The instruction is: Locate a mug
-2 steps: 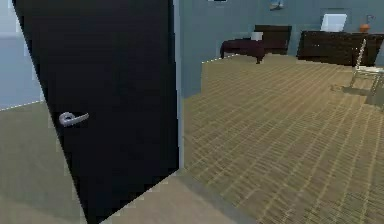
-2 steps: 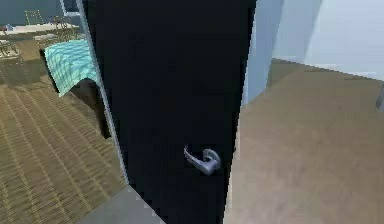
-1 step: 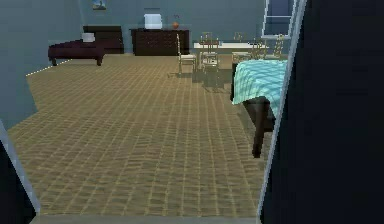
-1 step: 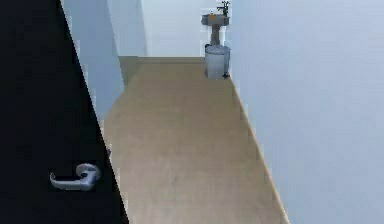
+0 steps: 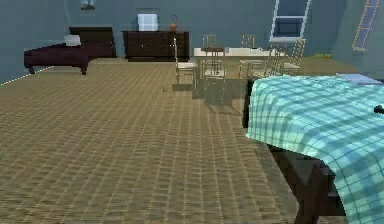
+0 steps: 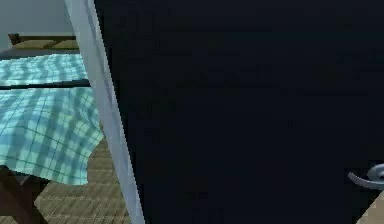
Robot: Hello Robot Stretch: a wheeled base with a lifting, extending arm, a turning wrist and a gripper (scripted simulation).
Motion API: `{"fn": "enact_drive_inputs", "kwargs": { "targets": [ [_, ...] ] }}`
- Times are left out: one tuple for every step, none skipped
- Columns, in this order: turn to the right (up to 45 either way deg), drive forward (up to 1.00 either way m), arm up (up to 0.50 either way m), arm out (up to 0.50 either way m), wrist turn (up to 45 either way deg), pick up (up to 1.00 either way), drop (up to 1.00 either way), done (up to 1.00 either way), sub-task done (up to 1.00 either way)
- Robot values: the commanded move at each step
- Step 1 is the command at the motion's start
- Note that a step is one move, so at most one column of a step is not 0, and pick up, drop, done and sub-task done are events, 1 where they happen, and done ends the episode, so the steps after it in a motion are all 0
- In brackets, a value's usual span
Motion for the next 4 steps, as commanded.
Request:
{"fn": "enact_drive_inputs", "kwargs": {
  "targets": [
    [0.0, 1.0, 0.0, 0.0, 0.0, 0.0, 0.0, 0.0, 0.0],
    [0.0, 1.0, 0.0, 0.0, 0.0, 0.0, 0.0, 0.0, 0.0],
    [3.0, 0.0, 0.0, 0.0, 0.0, 0.0, 0.0, 0.0, 0.0],
    [0.0, 0.95, 0.0, 0.0, 0.0, 0.0, 0.0, 0.0, 0.0]
  ]
}}
